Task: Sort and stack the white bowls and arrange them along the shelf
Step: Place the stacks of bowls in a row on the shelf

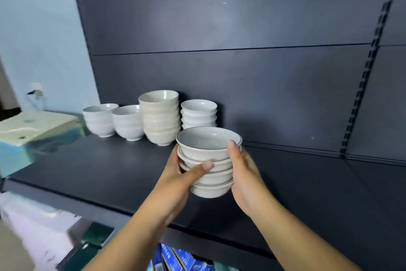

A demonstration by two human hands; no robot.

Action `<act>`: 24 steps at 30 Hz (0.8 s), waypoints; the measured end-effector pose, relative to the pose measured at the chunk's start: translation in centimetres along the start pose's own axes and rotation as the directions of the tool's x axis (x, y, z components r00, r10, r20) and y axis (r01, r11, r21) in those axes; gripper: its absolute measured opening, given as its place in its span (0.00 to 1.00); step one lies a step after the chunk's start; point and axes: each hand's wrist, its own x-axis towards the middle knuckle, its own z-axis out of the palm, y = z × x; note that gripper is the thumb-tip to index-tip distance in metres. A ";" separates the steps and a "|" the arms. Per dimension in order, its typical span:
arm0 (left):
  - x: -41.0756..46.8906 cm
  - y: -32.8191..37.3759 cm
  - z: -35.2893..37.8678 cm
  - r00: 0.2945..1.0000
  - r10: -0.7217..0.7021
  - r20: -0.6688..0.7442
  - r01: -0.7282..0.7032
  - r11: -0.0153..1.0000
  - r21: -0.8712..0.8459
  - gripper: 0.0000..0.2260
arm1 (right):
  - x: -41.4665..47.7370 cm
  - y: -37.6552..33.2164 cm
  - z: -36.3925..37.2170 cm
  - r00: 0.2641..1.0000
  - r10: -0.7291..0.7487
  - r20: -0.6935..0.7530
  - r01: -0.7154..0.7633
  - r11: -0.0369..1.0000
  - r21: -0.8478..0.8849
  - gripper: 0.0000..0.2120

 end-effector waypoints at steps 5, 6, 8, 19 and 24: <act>4.2 -3.3 0.4 0.995 -0.048 0.084 0.049 0.999 -0.012 0.33 | 2.8 1.6 -3.2 0.994 -0.006 -0.108 -0.001 0.998 -0.065 0.32; 4.9 -3.9 0.5 0.994 -0.060 0.095 0.061 0.998 -0.013 0.33 | 3.4 1.8 -3.8 0.993 -0.005 -0.121 -0.004 0.997 -0.073 0.31; 6.8 -5.1 0.7 0.990 -0.080 0.115 0.081 0.997 -0.008 0.34 | 4.9 2.4 -5.2 0.988 -0.006 -0.154 -0.010 0.995 -0.102 0.29; 14.2 -10.3 0.7 0.987 -0.064 0.145 0.064 0.998 0.003 0.38 | 11.9 4.9 -9.7 0.979 -0.003 -0.206 -0.042 0.976 -0.214 0.14; 17.5 -11.8 0.4 0.989 -0.049 0.138 0.047 0.999 0.013 0.37 | 14.7 5.6 -10.5 0.971 -0.012 -0.237 -0.042 0.974 -0.221 0.14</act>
